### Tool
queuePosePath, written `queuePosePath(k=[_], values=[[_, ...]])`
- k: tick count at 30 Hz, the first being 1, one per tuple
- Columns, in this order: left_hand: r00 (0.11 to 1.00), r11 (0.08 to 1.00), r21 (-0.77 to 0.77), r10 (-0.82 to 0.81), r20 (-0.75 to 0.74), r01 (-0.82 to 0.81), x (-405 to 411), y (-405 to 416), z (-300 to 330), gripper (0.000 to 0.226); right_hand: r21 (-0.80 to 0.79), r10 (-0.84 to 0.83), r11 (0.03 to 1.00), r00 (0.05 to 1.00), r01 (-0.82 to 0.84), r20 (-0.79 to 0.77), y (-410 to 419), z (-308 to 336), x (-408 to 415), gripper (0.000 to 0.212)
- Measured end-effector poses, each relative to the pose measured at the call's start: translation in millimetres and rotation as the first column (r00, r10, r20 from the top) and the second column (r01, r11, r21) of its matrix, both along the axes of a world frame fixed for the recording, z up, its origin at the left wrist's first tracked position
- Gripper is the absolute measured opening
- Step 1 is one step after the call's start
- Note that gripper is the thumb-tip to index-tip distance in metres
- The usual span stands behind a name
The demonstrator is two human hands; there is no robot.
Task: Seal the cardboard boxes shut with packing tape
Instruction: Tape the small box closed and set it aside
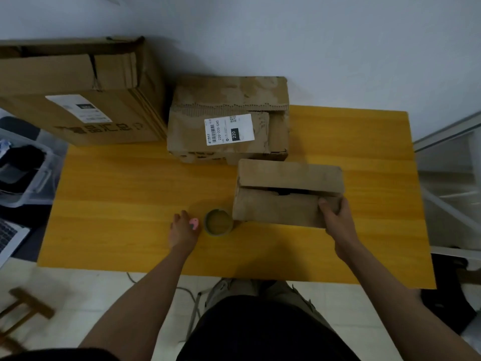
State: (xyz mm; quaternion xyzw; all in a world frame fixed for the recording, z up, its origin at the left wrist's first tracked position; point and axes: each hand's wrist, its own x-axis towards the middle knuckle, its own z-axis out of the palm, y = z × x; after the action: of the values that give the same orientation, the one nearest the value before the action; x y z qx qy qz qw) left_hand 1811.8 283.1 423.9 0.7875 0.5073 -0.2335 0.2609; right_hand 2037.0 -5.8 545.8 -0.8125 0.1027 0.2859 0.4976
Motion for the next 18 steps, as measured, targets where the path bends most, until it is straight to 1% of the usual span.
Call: queuePosePath(k=[2, 4, 7, 9, 10, 11, 12, 13, 14, 15, 17, 18], values=[[0.99, 0.99, 0.032, 0.14, 0.018, -0.14, -8.3, 13.5, 1.1, 0.045, 0.03, 0.024, 0.999, 1.0, -0.023, -0.009, 6.0, 1.1, -5.1, 0.053], [0.973, 0.972, 0.049, 0.228, 0.034, -0.229, -18.1, 31.4, -2.3, 0.044, 0.059, 0.055, 0.997, 0.998, -0.054, -0.022, 14.1, 1.5, -11.6, 0.052], [0.955, 0.957, 0.05, 0.278, 0.101, -0.284, -29.3, 51.4, -6.5, 0.041, 0.097, 0.098, 0.991, 0.995, -0.094, -0.03, 28.3, 3.6, -22.5, 0.051], [0.938, 0.943, 0.109, 0.291, 0.188, -0.314, -33.5, 49.9, -2.1, 0.044, 0.119, 0.131, 0.985, 0.991, -0.127, -0.024, 37.1, 3.6, -28.4, 0.053], [0.931, 0.941, 0.137, 0.269, 0.247, -0.309, -33.9, 45.6, 2.6, 0.044, 0.124, 0.145, 0.982, 0.989, -0.142, -0.02, 40.6, 2.7, -30.8, 0.054], [0.924, 0.953, 0.13, 0.224, 0.311, -0.275, -33.2, 40.9, 8.2, 0.042, 0.126, 0.154, 0.981, 0.988, -0.151, -0.021, 43.8, 2.3, -32.6, 0.055], [0.918, 0.973, 0.089, 0.167, 0.36, -0.211, -31.6, 36.0, 12.8, 0.039, 0.129, 0.156, 0.98, 0.988, -0.151, -0.025, 46.5, 1.2, -34.0, 0.056], [0.921, 0.991, 0.035, 0.109, 0.375, -0.132, -29.8, 31.3, 15.3, 0.038, 0.133, 0.155, 0.98, 0.987, -0.15, -0.03, 48.4, 1.5, -35.2, 0.056], [0.931, 0.998, -0.006, 0.066, 0.359, -0.068, -28.3, 27.7, 15.8, 0.04, 0.14, 0.156, 0.979, 0.987, -0.15, -0.033, 50.1, 2.2, -35.7, 0.056], [0.944, 0.999, -0.016, 0.052, 0.327, -0.049, -27.4, 25.7, 14.0, 0.043, 0.144, 0.16, 0.978, 0.987, -0.154, -0.034, 51.2, 3.5, -36.0, 0.056], [0.957, 0.992, 0.005, 0.12, 0.263, -0.126, -27.1, 23.2, 8.7, 0.048, 0.149, 0.174, 0.975, 0.984, -0.167, -0.034, 51.2, 7.0, -35.9, 0.057], [0.953, 0.985, 0.01, 0.165, 0.253, -0.173, -27.2, 21.6, 7.6, 0.046, 0.144, 0.182, 0.974, 0.983, -0.175, -0.032, 50.2, 6.7, -35.7, 0.058]])
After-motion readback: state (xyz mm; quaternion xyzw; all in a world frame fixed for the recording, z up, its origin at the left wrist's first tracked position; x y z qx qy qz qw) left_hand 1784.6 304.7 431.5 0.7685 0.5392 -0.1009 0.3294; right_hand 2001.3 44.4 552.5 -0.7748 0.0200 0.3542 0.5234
